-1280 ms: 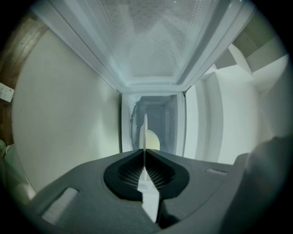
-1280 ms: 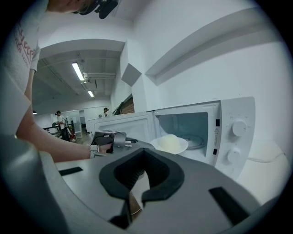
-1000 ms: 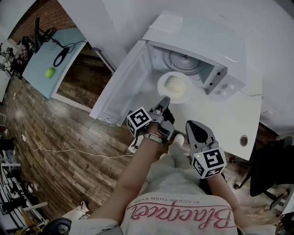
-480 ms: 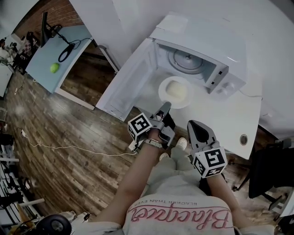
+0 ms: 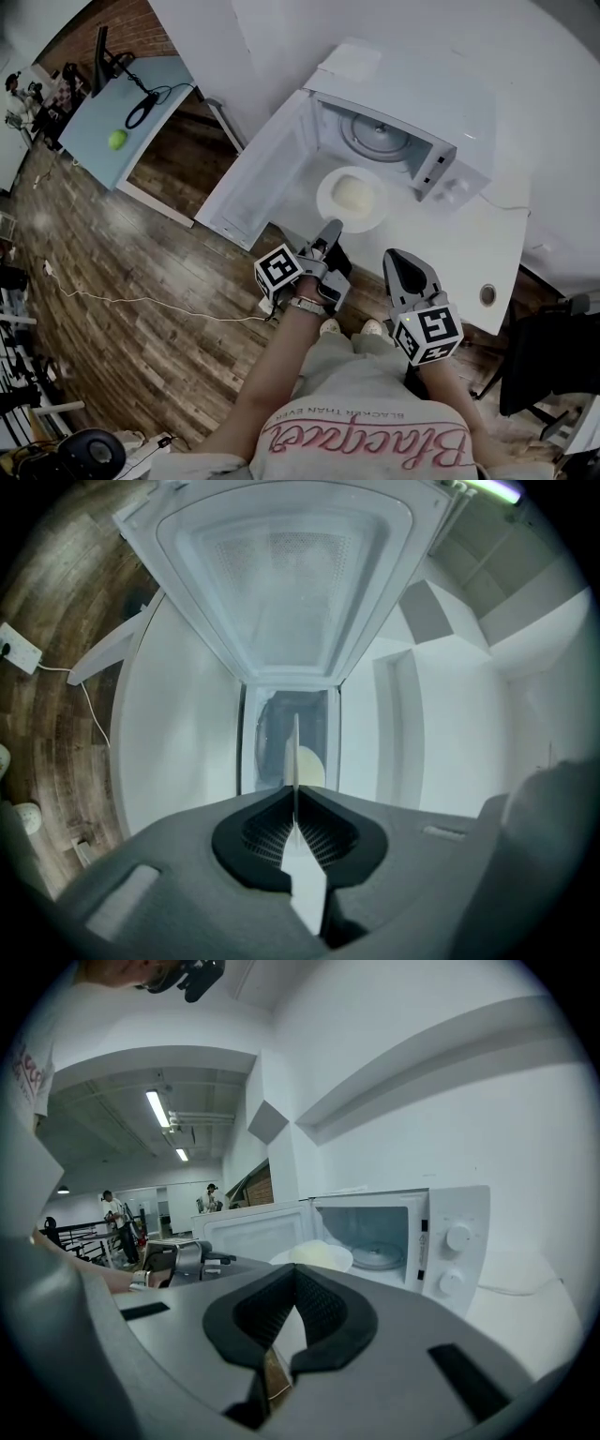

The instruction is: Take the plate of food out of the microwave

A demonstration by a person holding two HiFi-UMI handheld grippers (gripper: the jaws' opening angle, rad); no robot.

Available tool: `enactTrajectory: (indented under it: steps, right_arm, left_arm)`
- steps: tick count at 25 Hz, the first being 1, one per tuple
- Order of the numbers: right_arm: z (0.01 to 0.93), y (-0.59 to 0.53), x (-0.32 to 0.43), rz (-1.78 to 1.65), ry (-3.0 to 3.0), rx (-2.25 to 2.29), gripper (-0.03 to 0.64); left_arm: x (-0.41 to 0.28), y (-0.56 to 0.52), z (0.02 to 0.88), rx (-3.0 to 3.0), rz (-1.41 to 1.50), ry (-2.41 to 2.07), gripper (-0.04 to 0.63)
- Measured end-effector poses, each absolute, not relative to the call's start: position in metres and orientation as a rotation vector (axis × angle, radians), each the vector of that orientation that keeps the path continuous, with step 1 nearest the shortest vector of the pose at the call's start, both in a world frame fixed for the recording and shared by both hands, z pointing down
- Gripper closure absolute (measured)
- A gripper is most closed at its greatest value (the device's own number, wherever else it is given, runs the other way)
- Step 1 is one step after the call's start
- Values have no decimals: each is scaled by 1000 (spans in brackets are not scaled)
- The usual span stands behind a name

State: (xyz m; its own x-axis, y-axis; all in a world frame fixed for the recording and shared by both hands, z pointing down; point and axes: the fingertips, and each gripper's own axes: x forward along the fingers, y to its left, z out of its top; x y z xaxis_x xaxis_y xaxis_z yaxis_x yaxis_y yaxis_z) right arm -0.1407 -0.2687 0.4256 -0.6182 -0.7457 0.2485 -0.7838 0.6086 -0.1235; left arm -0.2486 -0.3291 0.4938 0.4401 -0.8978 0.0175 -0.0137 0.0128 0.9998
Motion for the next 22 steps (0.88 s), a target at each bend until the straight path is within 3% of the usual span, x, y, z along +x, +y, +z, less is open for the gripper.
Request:
enactTrajectory:
  steps: [22]
  right_arm:
    - [379,-286,-90,189,-2726,1354,607]
  left_arm:
    - [-208,-309,426,1527,-882,-898,577]
